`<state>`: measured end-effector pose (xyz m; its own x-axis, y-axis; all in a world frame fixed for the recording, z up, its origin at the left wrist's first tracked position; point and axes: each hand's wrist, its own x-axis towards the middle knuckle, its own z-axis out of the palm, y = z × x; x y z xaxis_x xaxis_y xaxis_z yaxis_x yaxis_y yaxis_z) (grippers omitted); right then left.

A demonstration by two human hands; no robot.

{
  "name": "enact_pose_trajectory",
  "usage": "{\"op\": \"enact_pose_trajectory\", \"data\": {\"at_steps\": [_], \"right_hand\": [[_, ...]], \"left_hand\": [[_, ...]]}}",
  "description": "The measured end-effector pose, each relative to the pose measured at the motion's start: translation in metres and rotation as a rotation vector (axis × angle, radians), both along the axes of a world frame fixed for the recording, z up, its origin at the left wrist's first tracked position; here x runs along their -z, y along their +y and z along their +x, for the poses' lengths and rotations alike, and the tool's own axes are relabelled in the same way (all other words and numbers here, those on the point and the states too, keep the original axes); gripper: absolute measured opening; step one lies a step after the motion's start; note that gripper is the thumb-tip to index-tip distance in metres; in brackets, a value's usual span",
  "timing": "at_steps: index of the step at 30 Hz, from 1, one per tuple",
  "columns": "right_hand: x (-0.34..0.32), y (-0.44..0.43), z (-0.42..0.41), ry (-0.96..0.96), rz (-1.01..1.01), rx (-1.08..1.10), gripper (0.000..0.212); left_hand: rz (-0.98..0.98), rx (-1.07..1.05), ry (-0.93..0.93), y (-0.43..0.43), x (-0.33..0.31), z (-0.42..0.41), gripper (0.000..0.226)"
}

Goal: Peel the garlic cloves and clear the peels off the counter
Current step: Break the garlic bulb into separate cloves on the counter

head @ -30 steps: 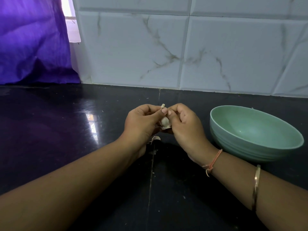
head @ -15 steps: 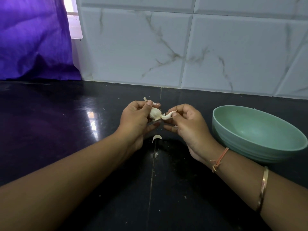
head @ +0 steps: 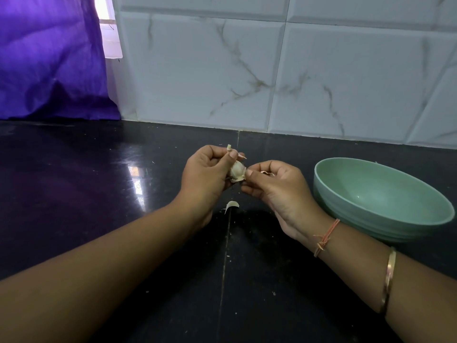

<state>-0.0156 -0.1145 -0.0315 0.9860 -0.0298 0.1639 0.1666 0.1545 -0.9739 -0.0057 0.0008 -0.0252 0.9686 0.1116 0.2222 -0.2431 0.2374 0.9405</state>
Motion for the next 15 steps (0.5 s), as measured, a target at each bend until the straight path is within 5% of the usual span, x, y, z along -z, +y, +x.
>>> {"op": "enact_pose_trajectory", "data": {"at_steps": [6,10,15], "right_hand": [[-0.001,0.0,-0.002,-0.03,0.018,-0.025,0.022],[-0.002,-0.002,-0.003,-0.031,0.019,-0.027,0.015],[-0.001,-0.002,-0.002,-0.048,0.048,-0.021,0.014]], "left_hand": [[-0.133,-0.07,0.152,0.007,-0.002,0.008,0.021],[-0.164,-0.128,0.166,0.009,-0.004,0.01,0.023],[0.13,-0.059,0.126,0.013,-0.004,0.01,0.021]]}}
